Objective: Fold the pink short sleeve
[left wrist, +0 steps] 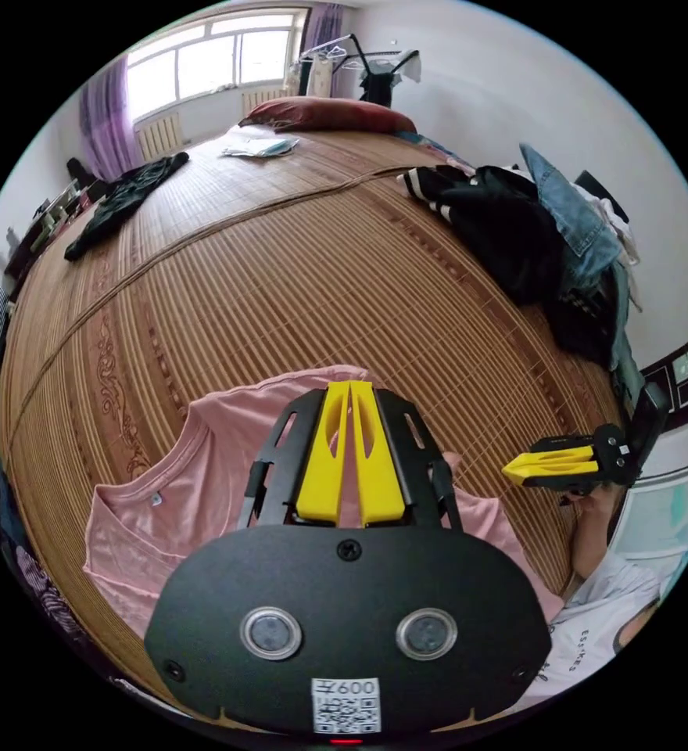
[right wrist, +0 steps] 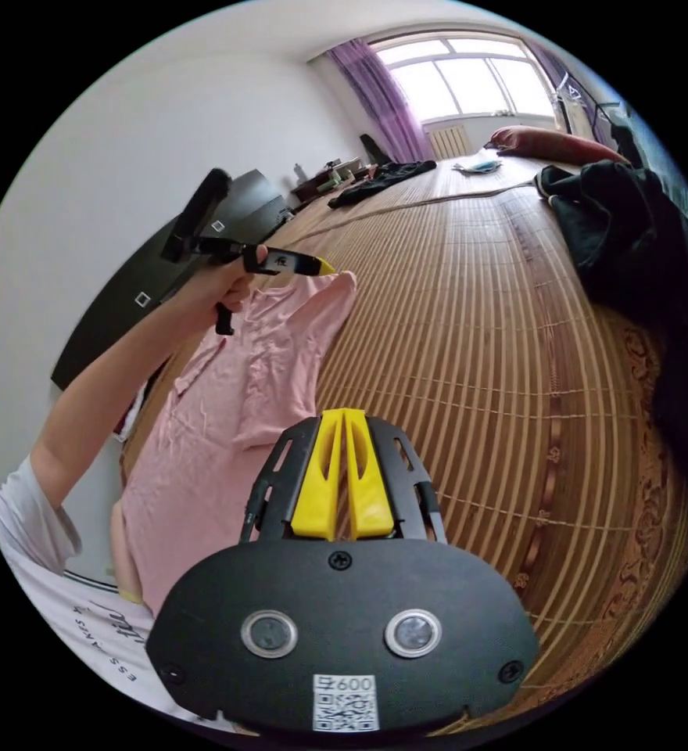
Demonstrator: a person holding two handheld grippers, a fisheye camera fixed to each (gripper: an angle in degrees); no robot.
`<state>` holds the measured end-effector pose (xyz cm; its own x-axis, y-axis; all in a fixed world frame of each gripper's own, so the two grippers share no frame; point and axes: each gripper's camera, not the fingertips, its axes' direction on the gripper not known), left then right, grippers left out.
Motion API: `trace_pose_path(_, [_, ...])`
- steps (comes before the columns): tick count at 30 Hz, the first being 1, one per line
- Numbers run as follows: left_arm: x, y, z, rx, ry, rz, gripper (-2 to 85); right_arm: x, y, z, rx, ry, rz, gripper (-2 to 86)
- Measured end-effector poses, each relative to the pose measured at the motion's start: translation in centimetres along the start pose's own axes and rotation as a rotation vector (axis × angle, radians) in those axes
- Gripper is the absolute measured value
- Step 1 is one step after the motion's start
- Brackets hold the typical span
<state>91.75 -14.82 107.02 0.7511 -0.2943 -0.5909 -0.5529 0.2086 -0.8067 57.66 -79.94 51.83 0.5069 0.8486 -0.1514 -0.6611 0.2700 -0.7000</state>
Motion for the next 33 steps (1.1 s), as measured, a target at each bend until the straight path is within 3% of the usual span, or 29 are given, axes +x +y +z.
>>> trace_pose_path(4, [-0.5,0.5,-1.7,0.081,0.059,-0.019,0.1,-1.7,0.4,0.9,0.077,-0.139,-0.034,-0.9])
trace_pose_path(6, [0.0,-0.2,-1.8,0.076,0.070,0.007,0.1,-3.8,0.5,2.6,0.006,-0.060,-0.105,-0.9])
trace_pose_path(8, [1.4,-1.5,-1.3,0.036,0.075,0.062,0.1,-5.3,0.8,6.4,-0.222,0.110,-0.169,-0.9])
trace_pose_path(9, [1.7,-1.9,-0.8,0.008,0.082,0.073,0.1,-5.3,0.9,6.6,-0.206,0.114,-0.179,-0.9])
trace_pose_path(11, [3.4,-3.1,0.9,-0.095,-0.107,0.097,0.2,-3.7,1.3,6.4,-0.165,0.056,-0.106,-0.9])
trace_pose_path(15, [5.6,-4.3,2.1,-0.140,-0.263,0.159,0.4,-2.9,1.7,6.6,-0.168,0.036,-0.095,-0.8])
trace_pose_path(19, [3.1,-6.7,0.1,-0.196,-0.135,0.068,0.6,-3.5,2.3,7.1,-0.171,0.080,-0.127,-0.9])
trace_pose_path(23, [-2.0,-8.7,-3.8,-0.114,0.160,-0.162,0.5,-3.1,2.7,7.2,-0.166,0.080,-0.123,-0.8])
trace_pose_path(26, [-4.8,-8.9,-7.6,-0.016,0.186,-0.305,0.4,-2.4,2.9,7.2,-0.165,0.054,-0.106,-0.8])
trace_pose_path(33, [-4.5,-7.2,-9.2,-0.060,0.234,-0.195,0.7,-2.1,3.3,7.2,-0.165,0.059,-0.110,-0.9])
